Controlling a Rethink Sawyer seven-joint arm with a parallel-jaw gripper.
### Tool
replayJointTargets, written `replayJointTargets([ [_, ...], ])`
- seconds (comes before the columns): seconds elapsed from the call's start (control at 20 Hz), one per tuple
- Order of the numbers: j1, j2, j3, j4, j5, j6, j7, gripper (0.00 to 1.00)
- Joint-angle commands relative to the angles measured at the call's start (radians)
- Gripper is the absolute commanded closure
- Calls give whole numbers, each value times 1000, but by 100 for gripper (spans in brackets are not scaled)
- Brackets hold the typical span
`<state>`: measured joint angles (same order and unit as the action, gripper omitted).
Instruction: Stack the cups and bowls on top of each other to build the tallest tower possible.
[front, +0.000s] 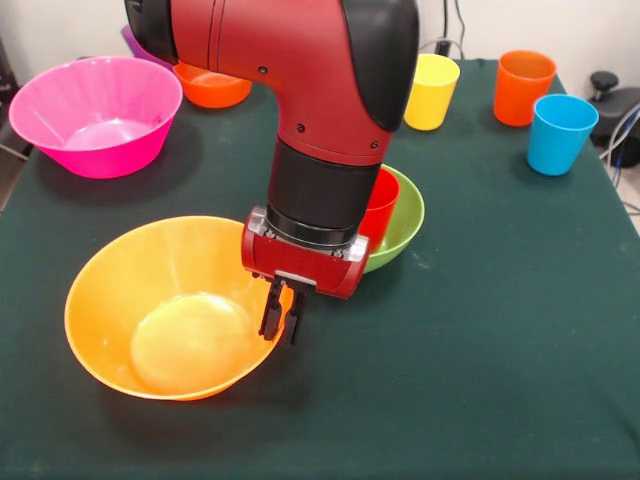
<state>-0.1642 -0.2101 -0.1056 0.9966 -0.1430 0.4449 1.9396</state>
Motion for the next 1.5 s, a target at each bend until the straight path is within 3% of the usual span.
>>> replayJointTargets([
  [0.05, -5, 134, 114, 118, 18, -63, 125, 100],
  [1.5, -3, 136, 114, 115, 5, -77, 110, 100],
])
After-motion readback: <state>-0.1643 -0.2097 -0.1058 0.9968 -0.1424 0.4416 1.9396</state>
